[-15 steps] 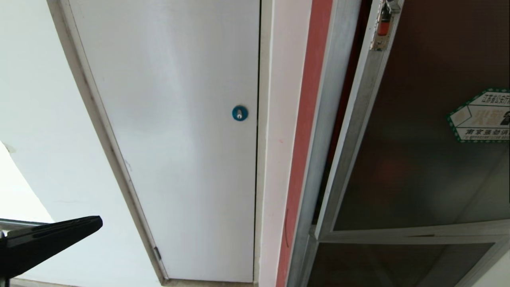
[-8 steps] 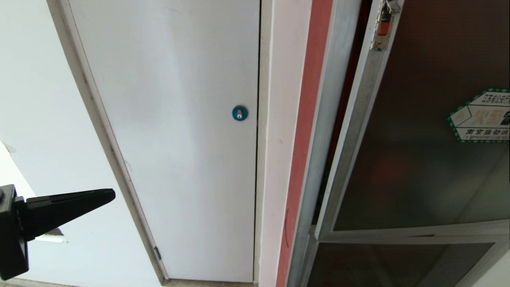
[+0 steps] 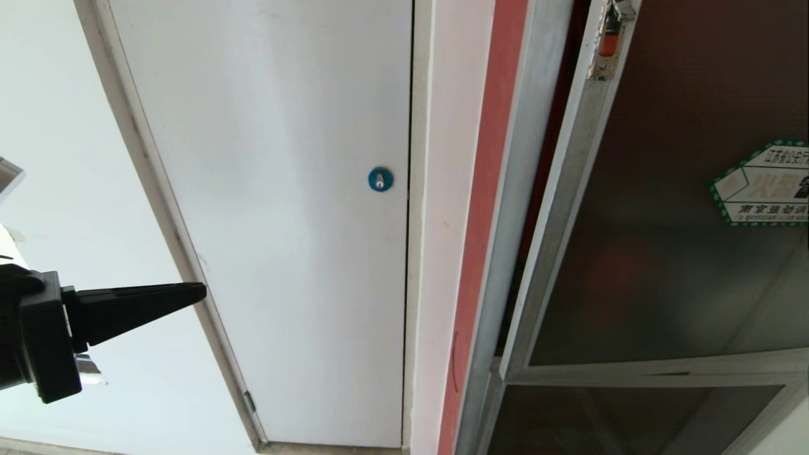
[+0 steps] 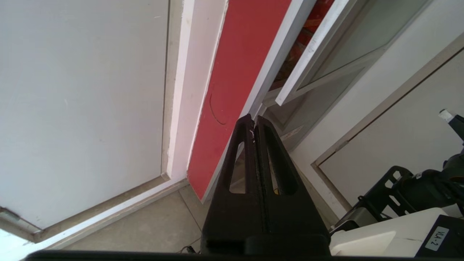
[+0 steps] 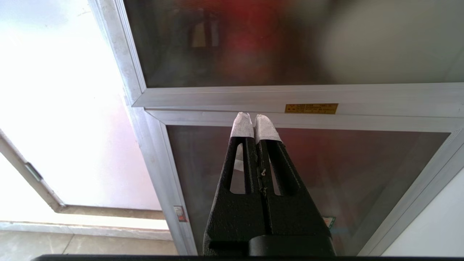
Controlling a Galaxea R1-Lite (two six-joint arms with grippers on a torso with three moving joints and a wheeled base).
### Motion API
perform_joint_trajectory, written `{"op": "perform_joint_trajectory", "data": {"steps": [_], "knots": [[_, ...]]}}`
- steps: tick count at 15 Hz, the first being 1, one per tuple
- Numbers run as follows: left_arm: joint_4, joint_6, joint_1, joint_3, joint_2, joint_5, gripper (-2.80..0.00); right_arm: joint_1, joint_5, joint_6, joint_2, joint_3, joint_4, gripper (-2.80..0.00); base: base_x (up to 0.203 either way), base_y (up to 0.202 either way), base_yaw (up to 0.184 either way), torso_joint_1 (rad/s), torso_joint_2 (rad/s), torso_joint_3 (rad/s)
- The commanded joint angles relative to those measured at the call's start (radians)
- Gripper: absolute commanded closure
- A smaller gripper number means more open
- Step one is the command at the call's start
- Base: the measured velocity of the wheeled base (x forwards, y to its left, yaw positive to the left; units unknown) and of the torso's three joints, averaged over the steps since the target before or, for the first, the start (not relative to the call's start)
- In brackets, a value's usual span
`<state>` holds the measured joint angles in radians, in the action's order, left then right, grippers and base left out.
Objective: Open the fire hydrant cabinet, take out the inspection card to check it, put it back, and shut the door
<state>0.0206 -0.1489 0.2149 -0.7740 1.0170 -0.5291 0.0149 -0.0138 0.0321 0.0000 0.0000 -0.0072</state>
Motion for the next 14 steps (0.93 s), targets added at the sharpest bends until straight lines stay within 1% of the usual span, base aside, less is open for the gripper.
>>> {"op": "perform_joint_trajectory", "data": {"steps": [1,6,11,14], "knots": [[0.001,-0.001,0.01,-0.01,0.023,-0.003,0.0,0.0,0.0,0.0,0.002,0.003,0.0,0.0,0.0,0.0,0.0,0.0,0.0,0.0],[0.002,-0.001,0.012,-0.049,0.077,-0.003,0.0,0.0,0.0,0.0,0.002,0.003,0.0,0.0,0.0,0.0,0.0,0.0,0.0,0.0],[0.002,-0.004,0.075,-0.077,0.118,-0.002,0.0,0.0,0.0,0.0,0.002,0.003,0.0,0.0,0.0,0.0,0.0,0.0,0.0,0.0],[0.002,-0.004,0.083,-0.108,0.155,-0.002,0.0,0.0,0.0,0.0,0.002,0.003,0.0,0.0,0.0,0.0,0.0,0.0,0.0,0.0]]}}
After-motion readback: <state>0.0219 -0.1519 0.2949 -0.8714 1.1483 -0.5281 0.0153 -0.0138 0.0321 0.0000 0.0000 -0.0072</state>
